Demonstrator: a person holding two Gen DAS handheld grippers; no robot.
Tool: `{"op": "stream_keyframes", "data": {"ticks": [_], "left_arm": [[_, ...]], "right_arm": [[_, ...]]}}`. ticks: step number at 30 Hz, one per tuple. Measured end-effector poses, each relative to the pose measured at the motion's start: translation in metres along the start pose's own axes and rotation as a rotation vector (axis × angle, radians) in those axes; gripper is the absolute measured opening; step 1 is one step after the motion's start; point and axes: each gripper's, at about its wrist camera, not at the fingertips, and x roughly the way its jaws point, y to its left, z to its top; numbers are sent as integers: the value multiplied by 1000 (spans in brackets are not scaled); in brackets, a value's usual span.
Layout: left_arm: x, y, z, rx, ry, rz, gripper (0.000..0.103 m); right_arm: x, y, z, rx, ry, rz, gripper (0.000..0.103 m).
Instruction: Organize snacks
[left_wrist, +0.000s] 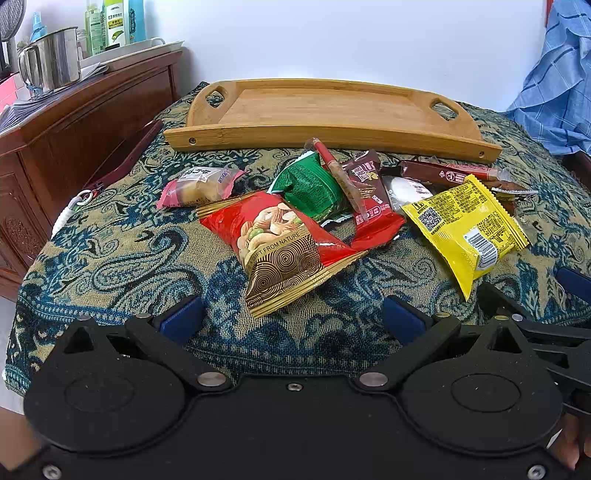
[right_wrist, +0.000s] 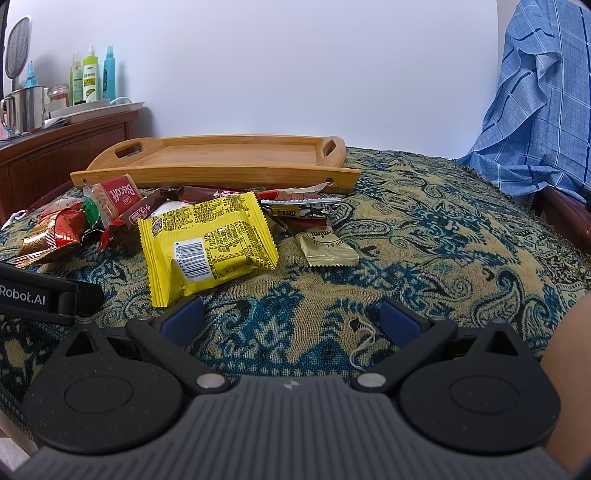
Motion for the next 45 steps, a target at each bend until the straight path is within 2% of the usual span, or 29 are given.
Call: {"op": "stream_keyframes", "data": {"ticks": [32, 36, 41, 45], "left_arm": [[0, -1, 2, -1, -1, 2, 103], [-2, -1, 2, -17, -33, 12, 103], [-4, -2, -9, -13, -81, 16, 103], [-6, -3, -11, -19, -98, 22, 103]], "right_arm": [[0, 1, 0, 0, -1, -1, 103], [0, -1, -1, -1, -12, 1, 103], [-3, -2, -11, 10, -75, -8, 103], [-1, 0, -7, -2, -52, -13, 103]]}}
